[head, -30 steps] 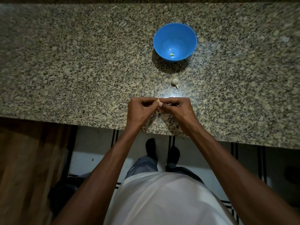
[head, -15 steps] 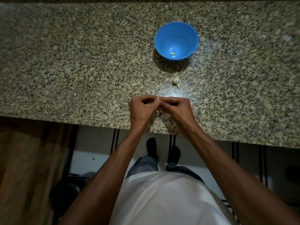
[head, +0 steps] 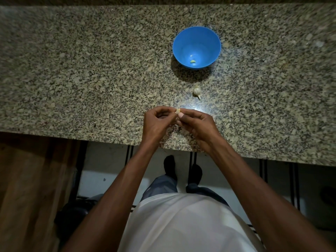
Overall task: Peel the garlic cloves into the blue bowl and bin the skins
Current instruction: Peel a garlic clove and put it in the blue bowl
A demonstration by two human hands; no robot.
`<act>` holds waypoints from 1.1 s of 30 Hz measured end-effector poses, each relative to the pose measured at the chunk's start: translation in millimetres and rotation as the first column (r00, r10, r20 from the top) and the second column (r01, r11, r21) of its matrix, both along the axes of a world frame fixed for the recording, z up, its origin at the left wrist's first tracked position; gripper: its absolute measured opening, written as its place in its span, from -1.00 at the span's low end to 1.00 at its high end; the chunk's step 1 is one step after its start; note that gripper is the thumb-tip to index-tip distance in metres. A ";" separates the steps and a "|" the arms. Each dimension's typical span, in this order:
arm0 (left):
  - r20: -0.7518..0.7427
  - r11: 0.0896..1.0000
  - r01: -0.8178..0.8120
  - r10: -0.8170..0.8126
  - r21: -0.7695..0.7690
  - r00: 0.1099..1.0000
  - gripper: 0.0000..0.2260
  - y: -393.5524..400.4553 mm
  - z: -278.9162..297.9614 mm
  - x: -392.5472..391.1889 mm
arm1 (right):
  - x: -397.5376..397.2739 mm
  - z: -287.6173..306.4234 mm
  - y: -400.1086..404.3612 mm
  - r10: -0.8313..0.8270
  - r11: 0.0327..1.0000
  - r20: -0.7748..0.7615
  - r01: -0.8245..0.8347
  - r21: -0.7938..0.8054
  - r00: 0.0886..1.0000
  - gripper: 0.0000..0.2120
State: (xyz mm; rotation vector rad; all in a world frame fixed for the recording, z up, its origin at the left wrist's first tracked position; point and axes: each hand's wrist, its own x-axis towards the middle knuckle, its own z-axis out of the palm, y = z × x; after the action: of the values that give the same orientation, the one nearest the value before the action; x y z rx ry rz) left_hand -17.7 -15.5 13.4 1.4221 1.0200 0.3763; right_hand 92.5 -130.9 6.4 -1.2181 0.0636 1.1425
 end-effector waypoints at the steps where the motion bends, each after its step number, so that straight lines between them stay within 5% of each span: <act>1: 0.006 1.000 0.010 -0.010 -0.003 1.000 -0.88 -0.5 -1.2 -1.4 | 0.9 -0.5 0.1 0.000 1.000 -0.014 0.000 0.004 1.000 -0.76; 5: -0.009 0.994 0.082 -0.081 0.070 0.997 -0.83 -0.1 -5.2 -5.5 | 2.5 -0.6 0.0 0.035 0.999 0.039 -0.034 -0.010 0.999 -0.75; 12: -0.106 0.965 0.142 -0.121 0.221 0.987 -0.84 4.3 -2.7 -5.1 | 0.8 -5.2 -1.2 0.162 0.983 0.375 -0.116 -0.142 0.913 -0.79; 33: -0.163 0.958 0.151 -0.113 0.243 0.980 -0.80 4.5 -5.8 -2.4 | -6.5 -8.7 0.4 0.140 0.973 0.455 -0.037 -0.227 0.880 -0.79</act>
State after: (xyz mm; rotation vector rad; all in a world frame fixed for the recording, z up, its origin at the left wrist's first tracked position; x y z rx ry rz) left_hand -20.1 -11.0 7.6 1.7622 1.0145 0.3146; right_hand 86.0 -130.5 -2.2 -1.6783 -0.2473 0.9051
